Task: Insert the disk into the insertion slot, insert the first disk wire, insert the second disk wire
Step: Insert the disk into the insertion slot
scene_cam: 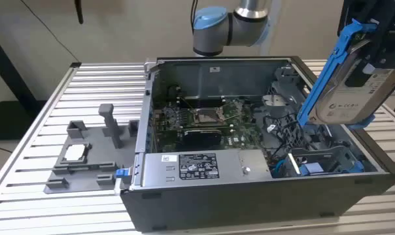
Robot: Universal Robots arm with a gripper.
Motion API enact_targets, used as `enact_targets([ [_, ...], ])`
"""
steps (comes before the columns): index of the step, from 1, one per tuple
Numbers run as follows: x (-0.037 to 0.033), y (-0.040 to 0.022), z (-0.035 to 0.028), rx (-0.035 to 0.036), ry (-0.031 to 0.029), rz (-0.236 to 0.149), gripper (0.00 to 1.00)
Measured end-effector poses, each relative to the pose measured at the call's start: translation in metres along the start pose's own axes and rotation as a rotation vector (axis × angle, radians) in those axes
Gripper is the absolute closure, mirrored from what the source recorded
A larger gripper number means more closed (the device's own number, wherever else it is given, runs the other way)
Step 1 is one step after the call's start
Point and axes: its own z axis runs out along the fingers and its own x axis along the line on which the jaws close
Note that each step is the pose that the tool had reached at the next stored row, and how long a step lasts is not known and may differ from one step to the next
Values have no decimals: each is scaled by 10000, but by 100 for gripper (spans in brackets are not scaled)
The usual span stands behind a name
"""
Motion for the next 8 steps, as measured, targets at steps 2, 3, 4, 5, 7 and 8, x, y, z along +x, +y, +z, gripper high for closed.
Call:
enact_targets([
  [2,0,0,0,0,0,0,67],
  [3,0,0,0,0,0,0,67],
  [4,0,0,0,0,0,0,67],
  [5,0,0,0,0,0,1,67],
  [7,0,0,0,0,0,0,67],
  [8,0,0,0,0,0,0,67],
])
